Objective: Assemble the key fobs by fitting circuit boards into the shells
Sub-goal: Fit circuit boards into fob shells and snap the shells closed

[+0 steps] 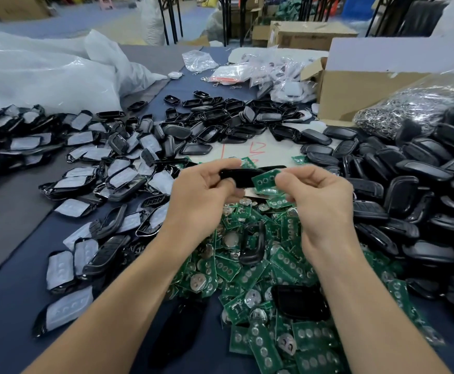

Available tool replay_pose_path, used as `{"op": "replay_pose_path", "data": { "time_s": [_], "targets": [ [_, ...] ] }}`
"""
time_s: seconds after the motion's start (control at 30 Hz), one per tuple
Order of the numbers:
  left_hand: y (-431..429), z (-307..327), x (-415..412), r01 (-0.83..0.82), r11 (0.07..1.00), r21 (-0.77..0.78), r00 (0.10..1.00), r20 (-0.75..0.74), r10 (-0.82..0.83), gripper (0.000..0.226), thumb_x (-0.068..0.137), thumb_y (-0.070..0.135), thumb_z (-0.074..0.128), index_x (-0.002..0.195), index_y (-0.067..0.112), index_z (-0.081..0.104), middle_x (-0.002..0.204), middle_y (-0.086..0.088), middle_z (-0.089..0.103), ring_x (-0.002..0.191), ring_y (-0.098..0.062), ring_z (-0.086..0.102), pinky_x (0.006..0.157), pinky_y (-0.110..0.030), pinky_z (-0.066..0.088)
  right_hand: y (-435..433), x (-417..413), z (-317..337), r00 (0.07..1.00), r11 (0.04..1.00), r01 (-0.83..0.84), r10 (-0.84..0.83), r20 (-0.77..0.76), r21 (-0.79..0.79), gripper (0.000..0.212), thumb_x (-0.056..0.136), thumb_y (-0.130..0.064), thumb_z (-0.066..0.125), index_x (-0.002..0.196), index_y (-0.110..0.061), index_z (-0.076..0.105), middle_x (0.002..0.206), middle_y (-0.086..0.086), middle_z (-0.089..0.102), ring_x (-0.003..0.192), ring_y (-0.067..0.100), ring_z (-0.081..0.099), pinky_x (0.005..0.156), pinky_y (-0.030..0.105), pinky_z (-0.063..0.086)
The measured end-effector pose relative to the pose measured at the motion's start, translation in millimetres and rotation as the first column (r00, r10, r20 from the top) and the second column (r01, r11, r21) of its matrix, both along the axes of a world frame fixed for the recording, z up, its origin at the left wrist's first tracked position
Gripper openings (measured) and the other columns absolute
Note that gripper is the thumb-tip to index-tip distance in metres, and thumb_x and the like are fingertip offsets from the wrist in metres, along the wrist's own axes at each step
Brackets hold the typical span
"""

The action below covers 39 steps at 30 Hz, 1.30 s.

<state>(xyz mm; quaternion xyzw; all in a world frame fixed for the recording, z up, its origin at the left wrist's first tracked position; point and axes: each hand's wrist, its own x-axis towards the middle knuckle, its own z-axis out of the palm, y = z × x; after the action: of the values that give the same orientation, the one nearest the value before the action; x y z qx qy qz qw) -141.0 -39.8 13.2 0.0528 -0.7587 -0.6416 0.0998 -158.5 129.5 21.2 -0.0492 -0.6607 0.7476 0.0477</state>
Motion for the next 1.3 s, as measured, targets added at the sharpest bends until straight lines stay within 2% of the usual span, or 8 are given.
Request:
{"op": "replay_pose_path", "data": {
  "time_s": [0.1, 0.2, 0.4, 0.53, 0.73, 0.9, 1.13, 1.3],
  "targets": [
    [-4.9, 3.1, 3.2, 0.036, 0.975, -0.22, 0.999, 0.019, -0.032, 0.038, 0.095, 0.003, 0.071, 0.113, 0.037, 0.074, 0.078, 0.011, 0.08, 0.067, -0.011, 0.077, 0.062, -0.02, 0.061, 2.9, 1.7, 0.3, 0.959, 0.937, -0.21, 0.254, -0.129, 0.281, 0.024, 0.078, 0.003, 0.079, 0.071, -0.02, 0.077, 0.091, -0.008, 0.08, 0.087, 0.008, 0.076, 0.08, 0.024, 0.062],
    [-5.6, 2.9, 4.1, 0.011, 0.952, -0.307, 1.0, -0.005, -0.013, 0.032, 0.089, 0.01, 0.074, 0.09, 0.041, 0.08, 0.073, 0.009, 0.078, 0.059, -0.02, 0.073, 0.058, -0.033, 0.062, -2.8, 5.5, -4.1, 0.941, 0.834, -0.246, 0.328, -0.084, 0.494, 0.02, 0.078, -0.007, 0.082, 0.074, -0.026, 0.077, 0.078, -0.008, 0.079, 0.076, 0.01, 0.075, 0.076, 0.029, 0.062],
    [-0.8, 1.5, 1.0, 0.021, 0.997, 0.08, 0.996, 0.08, -0.027, 0.019, 0.1, 0.022, 0.07, 0.089, 0.022, 0.085, 0.087, -0.004, 0.081, 0.079, -0.021, 0.078, 0.067, -0.029, 0.063, -12.9, 6.6, -4.5, 0.99, 0.989, -0.14, 0.139, 0.014, 0.041, 0.022, 0.083, -0.003, 0.081, 0.074, -0.024, 0.081, 0.078, 0.006, 0.078, 0.079, 0.03, 0.074, 0.079, 0.047, 0.064],
    [-6.2, 2.4, -0.4, -0.027, 0.997, 0.076, 0.997, 0.08, 0.021, 0.028, 0.101, 0.016, 0.067, 0.079, 0.019, 0.084, 0.08, -0.015, 0.079, 0.07, -0.026, 0.077, 0.059, -0.028, 0.062, -11.6, 8.5, -2.8, 0.962, 0.95, -0.259, 0.27, -0.039, 0.174, 0.019, 0.082, -0.005, 0.08, 0.077, -0.023, 0.079, 0.081, 0.0, 0.079, 0.077, 0.017, 0.074, 0.079, 0.039, 0.062],
    [-16.2, -6.1, -4.2, -0.064, 0.941, -0.334, 0.998, -0.029, 0.058, 0.027, 0.1, 0.024, 0.067, 0.078, 0.011, 0.077, 0.061, -0.011, 0.067, 0.058, -0.033, 0.068, 0.058, -0.039, 0.064, -4.6, 3.8, -6.0, 0.973, 0.925, -0.137, 0.193, -0.128, 0.355, 0.014, 0.081, -0.013, 0.077, 0.079, -0.027, 0.075, 0.064, -0.001, 0.07, 0.055, 0.009, 0.058, 0.06, 0.03, 0.054],
    [-12.7, -4.6, -1.2, 0.029, 0.957, -0.29, 0.999, -0.034, -0.04, 0.031, 0.096, 0.026, 0.074, 0.08, 0.052, 0.079, 0.072, 0.014, 0.077, 0.065, -0.009, 0.074, 0.054, -0.03, 0.063, -9.9, 9.0, -7.9, 0.945, 0.837, -0.124, 0.264, -0.195, 0.534, 0.015, 0.082, -0.017, 0.079, 0.075, -0.029, 0.073, 0.064, -0.012, 0.07, 0.056, 0.011, 0.063, 0.059, 0.024, 0.053],
    [-12.9, -4.7, -2.5, 0.04, 0.979, -0.2, 0.999, -0.018, -0.044, 0.016, 0.094, 0.027, 0.077, 0.089, 0.041, 0.083, 0.064, 0.007, 0.075, 0.056, -0.01, 0.065, 0.059, -0.038, 0.065, -9.7, 10.5, -7.8, 0.94, 0.829, -0.075, 0.244, -0.238, 0.554, 0.017, 0.083, -0.016, 0.082, 0.075, -0.029, 0.074, 0.068, -0.015, 0.07, 0.061, 0.005, 0.064, 0.06, 0.017, 0.051],
    [-10.4, -0.5, -0.5, 0.116, 0.993, -0.029, 0.993, 0.021, -0.115, 0.018, 0.097, 0.021, 0.073, 0.087, 0.027, 0.086, 0.072, 0.008, 0.078, 0.059, 0.0, 0.066, 0.054, -0.016, 0.052, -10.3, 11.7, -7.2, 0.939, 0.83, -0.035, 0.217, -0.266, 0.556, 0.016, 0.083, -0.02, 0.084, 0.077, -0.031, 0.074, 0.074, -0.021, 0.07, 0.068, 0.003, 0.065, 0.065, 0.017, 0.053]
  ]
}}
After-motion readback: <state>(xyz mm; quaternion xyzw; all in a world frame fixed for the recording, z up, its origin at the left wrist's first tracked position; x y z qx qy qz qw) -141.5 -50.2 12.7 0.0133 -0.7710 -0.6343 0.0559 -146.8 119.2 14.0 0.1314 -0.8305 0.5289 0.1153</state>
